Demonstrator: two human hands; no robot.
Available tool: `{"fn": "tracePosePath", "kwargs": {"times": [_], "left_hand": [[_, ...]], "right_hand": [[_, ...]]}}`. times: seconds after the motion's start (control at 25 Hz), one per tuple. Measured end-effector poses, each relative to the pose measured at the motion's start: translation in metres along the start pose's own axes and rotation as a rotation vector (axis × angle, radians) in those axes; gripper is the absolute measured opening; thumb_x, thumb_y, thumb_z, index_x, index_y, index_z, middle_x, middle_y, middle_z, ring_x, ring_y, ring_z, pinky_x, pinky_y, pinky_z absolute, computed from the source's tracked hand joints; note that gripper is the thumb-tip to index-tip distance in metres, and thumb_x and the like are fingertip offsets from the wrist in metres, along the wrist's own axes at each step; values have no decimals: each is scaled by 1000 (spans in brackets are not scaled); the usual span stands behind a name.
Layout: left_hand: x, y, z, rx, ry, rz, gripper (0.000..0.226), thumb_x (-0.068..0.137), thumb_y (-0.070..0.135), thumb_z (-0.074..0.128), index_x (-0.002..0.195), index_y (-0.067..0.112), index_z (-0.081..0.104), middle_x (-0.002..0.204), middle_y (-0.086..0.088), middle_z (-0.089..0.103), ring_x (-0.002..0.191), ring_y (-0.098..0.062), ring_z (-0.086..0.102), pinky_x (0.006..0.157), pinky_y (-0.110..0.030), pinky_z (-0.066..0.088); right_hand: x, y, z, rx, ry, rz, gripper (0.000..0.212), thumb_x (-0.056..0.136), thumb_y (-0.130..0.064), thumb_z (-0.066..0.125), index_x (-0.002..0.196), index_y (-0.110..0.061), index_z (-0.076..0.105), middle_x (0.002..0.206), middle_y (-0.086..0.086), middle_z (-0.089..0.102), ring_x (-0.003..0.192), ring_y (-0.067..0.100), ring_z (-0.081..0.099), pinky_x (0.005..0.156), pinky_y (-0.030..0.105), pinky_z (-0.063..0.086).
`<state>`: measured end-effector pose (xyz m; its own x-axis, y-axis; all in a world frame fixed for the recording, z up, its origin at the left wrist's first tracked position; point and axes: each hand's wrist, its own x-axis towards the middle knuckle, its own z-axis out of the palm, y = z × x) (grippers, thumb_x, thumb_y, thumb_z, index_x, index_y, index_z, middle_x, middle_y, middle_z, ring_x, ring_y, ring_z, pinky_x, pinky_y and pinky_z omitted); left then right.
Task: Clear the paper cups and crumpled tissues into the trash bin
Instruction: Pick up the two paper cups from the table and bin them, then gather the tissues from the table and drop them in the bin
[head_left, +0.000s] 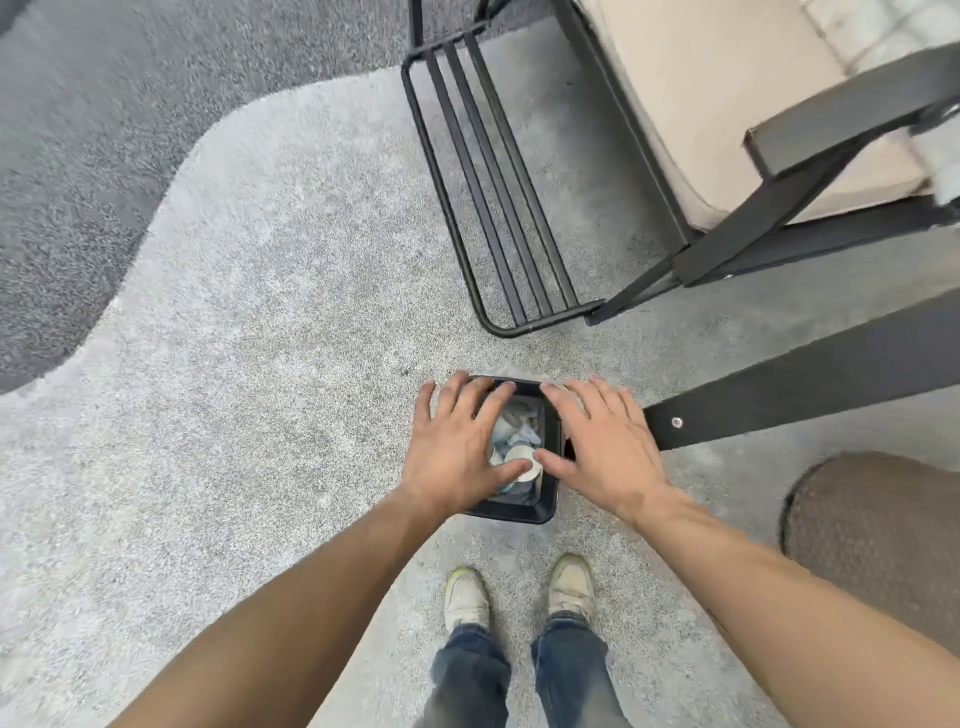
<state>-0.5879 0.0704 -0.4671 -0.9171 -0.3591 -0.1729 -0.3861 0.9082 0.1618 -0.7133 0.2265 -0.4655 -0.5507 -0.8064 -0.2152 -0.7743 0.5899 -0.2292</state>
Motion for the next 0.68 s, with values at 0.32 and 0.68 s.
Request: {"fn": "tracePosePath", "kwargs": {"times": [0.32,0.68], "left_hand": [[-28,65,-225,21,147,222,90,77,88,23,151,41,2,163,4,7,149,-17,-3,119,-50,-4],[-25,193,-344,12,250,548,88,77,88,18,152,44,4,163,8,3,149,-15,-5,118,-53,0]], "right_hand": [[-83,-18,-226,-86,285,137,75,82,-69,38,148,-35,26,154,2,32,146,25,15,117,48,13],[-224,30,-347,-161,520,448,71,85,-73,28,148,-41,21,158,-3,22,148,23,5,118,51,9]]}}
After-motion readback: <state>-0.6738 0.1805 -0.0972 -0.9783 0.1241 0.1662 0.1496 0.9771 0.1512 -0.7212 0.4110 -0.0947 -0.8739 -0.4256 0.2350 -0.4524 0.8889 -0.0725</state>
